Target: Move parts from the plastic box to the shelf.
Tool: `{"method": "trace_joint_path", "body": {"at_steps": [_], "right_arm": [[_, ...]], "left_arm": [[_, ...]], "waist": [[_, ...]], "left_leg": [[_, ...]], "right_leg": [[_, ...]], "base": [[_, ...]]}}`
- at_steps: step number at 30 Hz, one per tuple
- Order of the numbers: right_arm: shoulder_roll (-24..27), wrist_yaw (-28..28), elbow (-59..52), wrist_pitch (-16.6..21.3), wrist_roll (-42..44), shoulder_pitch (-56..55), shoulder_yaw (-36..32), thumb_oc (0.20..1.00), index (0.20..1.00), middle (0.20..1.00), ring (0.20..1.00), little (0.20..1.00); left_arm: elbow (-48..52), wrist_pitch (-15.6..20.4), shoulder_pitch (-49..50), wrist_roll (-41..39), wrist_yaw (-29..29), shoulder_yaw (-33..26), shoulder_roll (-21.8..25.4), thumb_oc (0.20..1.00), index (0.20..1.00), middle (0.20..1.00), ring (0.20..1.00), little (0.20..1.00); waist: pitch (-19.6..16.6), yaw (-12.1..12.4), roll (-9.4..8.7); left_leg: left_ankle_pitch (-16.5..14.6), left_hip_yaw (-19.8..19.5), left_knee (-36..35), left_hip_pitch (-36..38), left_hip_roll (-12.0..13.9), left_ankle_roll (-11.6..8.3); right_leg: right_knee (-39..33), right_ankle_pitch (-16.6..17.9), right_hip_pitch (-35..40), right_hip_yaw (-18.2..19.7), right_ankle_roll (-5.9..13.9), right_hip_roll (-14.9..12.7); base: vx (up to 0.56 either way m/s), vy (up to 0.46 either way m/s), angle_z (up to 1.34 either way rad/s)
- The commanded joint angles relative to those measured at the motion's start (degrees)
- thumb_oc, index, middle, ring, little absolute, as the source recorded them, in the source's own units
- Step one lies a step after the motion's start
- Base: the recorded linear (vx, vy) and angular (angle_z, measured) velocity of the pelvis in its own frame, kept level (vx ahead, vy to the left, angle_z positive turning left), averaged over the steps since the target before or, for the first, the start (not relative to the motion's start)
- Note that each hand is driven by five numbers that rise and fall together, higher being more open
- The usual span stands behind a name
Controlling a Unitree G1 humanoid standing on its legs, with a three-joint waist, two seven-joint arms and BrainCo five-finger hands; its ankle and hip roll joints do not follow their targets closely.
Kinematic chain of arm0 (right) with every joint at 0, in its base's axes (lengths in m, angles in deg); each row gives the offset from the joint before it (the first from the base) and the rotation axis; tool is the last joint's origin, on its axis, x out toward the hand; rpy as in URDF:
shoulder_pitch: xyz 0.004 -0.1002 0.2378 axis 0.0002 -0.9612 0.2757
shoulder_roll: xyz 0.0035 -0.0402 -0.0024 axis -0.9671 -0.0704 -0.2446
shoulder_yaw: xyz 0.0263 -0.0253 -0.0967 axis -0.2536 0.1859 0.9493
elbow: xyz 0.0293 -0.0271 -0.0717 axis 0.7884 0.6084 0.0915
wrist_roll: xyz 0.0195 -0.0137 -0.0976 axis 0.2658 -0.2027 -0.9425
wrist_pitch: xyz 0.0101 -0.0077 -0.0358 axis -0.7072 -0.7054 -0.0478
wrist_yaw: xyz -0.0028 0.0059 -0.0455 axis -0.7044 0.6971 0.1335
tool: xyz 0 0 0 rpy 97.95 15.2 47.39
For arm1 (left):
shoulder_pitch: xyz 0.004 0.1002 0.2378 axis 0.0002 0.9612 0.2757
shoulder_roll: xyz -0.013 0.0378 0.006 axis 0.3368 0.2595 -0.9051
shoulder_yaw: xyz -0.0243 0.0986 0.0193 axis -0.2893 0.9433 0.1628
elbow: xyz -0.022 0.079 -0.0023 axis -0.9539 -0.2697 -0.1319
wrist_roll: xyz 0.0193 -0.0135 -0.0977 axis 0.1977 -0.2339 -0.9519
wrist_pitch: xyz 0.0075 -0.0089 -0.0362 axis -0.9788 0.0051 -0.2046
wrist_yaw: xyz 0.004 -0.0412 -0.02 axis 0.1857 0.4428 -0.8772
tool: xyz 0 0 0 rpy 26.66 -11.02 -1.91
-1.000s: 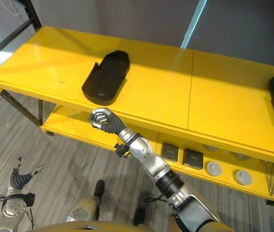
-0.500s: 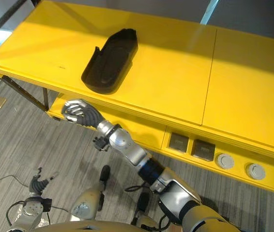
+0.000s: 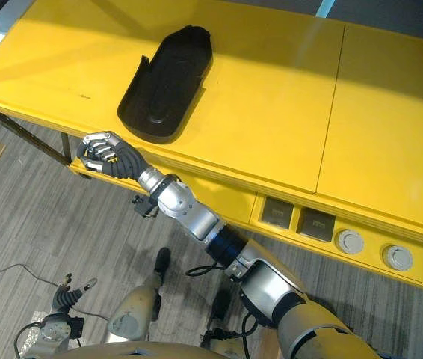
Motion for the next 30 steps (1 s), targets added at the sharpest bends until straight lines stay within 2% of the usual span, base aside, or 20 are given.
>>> {"method": "trace_joint_path", "body": {"at_steps": [1, 11, 23, 30], "right_arm": [[-3.79, 1.30, 1.77, 2.73, -2.94, 4.12, -0.28, 0.200, 0.200, 0.200, 0.200, 0.200], [-4.15, 3.78, 3.00, 2.94, -5.93, 7.22, 0.47, 0.200, 0.200, 0.200, 0.200, 0.200], [-3.26, 6.70, 0.57, 4.24, -2.88, 11.43, -4.43, 0.200, 0.200, 0.200, 0.200, 0.200], [-1.37, 9.04, 1.09, 4.32, -5.37, 14.01, -6.08, 0.200, 0.200, 0.200, 0.200, 0.200]], "left_arm": [[-2.28, 0.59, -4.38, -0.92, -0.50, 2.26, 0.38, 1.000, 1.000, 1.000, 1.000, 1.000], [-2.29, 0.52, -6.55, -0.18, -1.77, 4.69, -0.34, 1.000, 1.000, 1.000, 1.000, 1.000], [-3.89, -0.45, -6.85, -0.14, -2.16, 4.06, -0.61, 1.000, 1.000, 1.000, 1.000, 1.000], [-3.25, -0.38, -7.94, 0.64, -3.20, 3.82, 0.33, 1.000, 1.000, 1.000, 1.000, 1.000]], "waist": [[1.13, 1.41, -1.10], [3.45, 1.06, -1.70], [3.20, 0.77, -2.09], [3.30, 0.55, -2.20]], "left_leg": [[-9.41, 3.61, 1.43, 6.02, -0.40, -1.88], [-8.34, 3.36, 0.26, 3.64, 0.03, -2.46], [-8.25, 3.54, 0.05, 2.21, -0.04, -2.53], [-8.18, 3.54, -0.01, 1.35, 0.11, -2.67]], "right_leg": [[5.84, -3.92, -5.02, 4.53, 4.16, -0.95], [5.18, -3.10, -7.47, 4.75, 4.06, -0.19], [4.84, -2.64, -8.79, 4.21, 4.04, 0.20], [4.76, -2.41, -9.88, 4.10, 4.19, 0.36]], "base": [[0.04, 0.016, 0.00], [0.04, 0.002, 0.01], [0.02, 0.000, 0.04], [0.00, 0.000, 0.00]]}}
